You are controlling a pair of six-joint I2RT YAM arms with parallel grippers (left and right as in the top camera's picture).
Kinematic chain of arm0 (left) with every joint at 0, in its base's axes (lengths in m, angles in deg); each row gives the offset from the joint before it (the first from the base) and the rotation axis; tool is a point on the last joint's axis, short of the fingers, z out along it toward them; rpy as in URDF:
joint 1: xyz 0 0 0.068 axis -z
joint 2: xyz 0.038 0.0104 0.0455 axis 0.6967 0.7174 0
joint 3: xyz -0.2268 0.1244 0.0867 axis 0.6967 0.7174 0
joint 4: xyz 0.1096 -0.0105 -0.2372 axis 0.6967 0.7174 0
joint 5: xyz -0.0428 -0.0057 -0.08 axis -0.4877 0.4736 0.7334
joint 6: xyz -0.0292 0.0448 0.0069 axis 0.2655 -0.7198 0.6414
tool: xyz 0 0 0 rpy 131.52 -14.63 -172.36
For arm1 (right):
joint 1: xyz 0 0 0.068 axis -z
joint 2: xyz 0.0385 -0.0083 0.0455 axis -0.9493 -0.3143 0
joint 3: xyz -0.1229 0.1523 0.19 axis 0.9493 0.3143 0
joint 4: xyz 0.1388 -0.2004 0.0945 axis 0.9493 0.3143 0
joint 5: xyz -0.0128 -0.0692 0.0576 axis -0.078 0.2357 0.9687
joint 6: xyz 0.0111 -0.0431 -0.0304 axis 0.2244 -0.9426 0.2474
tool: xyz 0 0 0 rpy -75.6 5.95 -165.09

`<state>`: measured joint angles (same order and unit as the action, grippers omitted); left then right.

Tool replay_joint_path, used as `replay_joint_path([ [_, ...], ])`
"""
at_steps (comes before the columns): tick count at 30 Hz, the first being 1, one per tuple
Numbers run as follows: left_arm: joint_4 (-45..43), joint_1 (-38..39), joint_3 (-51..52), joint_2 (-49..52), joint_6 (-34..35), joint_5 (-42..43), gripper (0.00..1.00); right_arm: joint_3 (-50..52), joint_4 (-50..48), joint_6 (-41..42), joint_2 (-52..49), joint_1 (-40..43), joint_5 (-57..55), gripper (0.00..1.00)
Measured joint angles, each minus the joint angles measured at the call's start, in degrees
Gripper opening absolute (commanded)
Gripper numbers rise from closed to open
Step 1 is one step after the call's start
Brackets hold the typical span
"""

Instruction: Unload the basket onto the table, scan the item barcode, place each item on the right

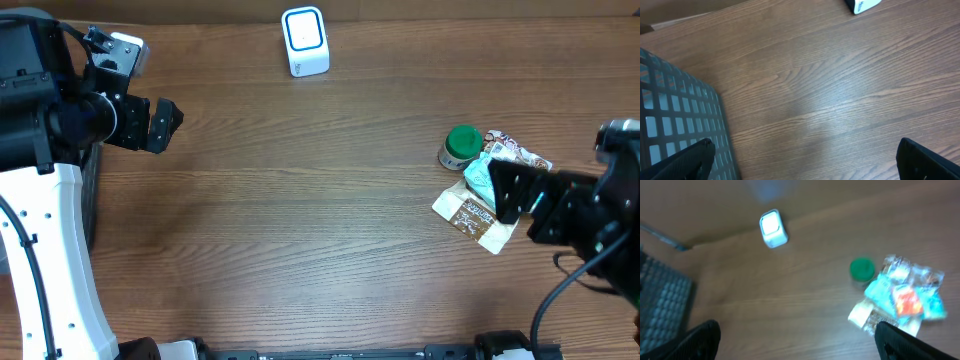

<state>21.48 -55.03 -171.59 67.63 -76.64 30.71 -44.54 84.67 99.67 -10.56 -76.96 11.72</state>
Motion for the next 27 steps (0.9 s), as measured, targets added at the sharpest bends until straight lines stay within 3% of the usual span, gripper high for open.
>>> replay_joint_path([
  [7,0.0,0.0,0.0,0.0,0.0,0.0,1.0,17.3,-20.7,-8.4,8.2,0.0,-0.3,1.0],
  [14,0.0,0.0,0.0,0.0,0.0,0.0,1.0,46.2,-49.1,-15.5,25.0,0.0,-0.3,1.0],
  [19,0.0,0.0,0.0,0.0,0.0,0.0,1.0,65.4,-63.7,-17.0,36.4,0.7,0.8,1.0],
  [27,0.0,0.0,0.0,0.0,0.0,0.0,1.0,88.5,-74.4,-17.7,51.7,1.5,3.0,1.0],
])
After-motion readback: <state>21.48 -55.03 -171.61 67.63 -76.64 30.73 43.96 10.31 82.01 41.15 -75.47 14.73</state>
